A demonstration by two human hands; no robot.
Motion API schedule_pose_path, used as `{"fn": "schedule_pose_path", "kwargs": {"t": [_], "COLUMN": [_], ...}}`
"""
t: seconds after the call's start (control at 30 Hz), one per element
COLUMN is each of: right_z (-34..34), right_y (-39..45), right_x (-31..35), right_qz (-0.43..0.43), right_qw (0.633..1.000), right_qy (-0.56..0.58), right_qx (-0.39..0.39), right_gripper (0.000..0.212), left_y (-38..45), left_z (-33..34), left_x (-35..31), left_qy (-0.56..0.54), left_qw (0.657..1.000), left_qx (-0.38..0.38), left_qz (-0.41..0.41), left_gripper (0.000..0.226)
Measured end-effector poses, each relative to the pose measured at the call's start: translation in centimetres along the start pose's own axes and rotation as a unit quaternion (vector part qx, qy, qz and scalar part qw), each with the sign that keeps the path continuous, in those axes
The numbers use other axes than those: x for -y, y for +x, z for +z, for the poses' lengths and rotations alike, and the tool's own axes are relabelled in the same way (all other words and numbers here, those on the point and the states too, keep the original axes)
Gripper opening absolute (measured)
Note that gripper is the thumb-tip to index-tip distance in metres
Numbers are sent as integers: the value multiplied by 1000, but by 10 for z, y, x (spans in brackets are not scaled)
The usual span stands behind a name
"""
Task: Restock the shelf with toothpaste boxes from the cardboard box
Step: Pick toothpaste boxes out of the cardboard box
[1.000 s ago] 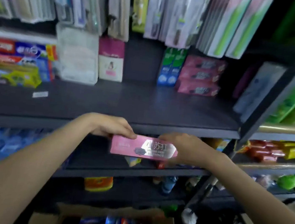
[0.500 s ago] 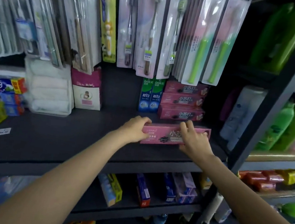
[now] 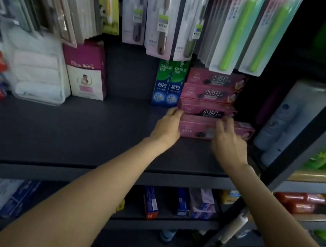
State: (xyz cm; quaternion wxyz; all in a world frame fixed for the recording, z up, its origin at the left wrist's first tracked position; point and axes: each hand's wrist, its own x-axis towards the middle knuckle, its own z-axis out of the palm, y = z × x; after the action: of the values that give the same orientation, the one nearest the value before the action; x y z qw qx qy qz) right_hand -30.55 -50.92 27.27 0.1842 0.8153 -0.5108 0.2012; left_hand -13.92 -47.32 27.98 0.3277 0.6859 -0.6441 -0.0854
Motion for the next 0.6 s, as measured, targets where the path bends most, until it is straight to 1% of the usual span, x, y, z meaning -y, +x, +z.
{"fn": "schedule_pose_path", "kwargs": {"t": [0.07, 0.17, 0.2, 0.23, 0.3, 0.37, 0.43, 0.5, 0.53, 0.6], "right_z": [0, -8, -12, -11, -10, 2, 18, 44, 61, 99], "right_y": [-10, -41, -51, -70, -100, -135, -169, -205, -224, -263], "right_x": [17, 56, 71, 91, 111, 141, 171, 199, 212, 235], "right_qz": [-47, -169, -204, -236, -291, -346, -377, -396, -411, -438], "right_qw": [996, 968, 955, 942, 915, 882, 860, 847, 843, 835], "right_qy": [74, 166, 190, 220, 265, 310, 342, 351, 335, 290], "right_qx": [-34, -84, -97, -93, -92, -81, -26, 53, 89, 163], "right_gripper": [27, 23, 23, 21, 22, 27, 23, 20, 20, 21], "left_y": [-23, -84, -107, -140, -193, -257, -316, -370, -394, -434], "left_z": [-4, -15, -18, -19, -17, -11, -1, 8, 12, 20], "left_x": [5, 24, 33, 48, 71, 110, 153, 191, 208, 236], "left_qy": [-24, -43, -40, -35, -16, 22, 69, 106, 120, 130], "left_qw": [999, 985, 980, 981, 982, 991, 996, 993, 988, 965], "left_qx": [-41, -131, -148, -145, -127, -83, -47, 10, 36, 86], "left_qz": [13, 100, 125, 128, 137, 99, 39, -44, -95, -213], "left_gripper": [50, 40, 37, 35, 31, 28, 26, 26, 28, 32]}}
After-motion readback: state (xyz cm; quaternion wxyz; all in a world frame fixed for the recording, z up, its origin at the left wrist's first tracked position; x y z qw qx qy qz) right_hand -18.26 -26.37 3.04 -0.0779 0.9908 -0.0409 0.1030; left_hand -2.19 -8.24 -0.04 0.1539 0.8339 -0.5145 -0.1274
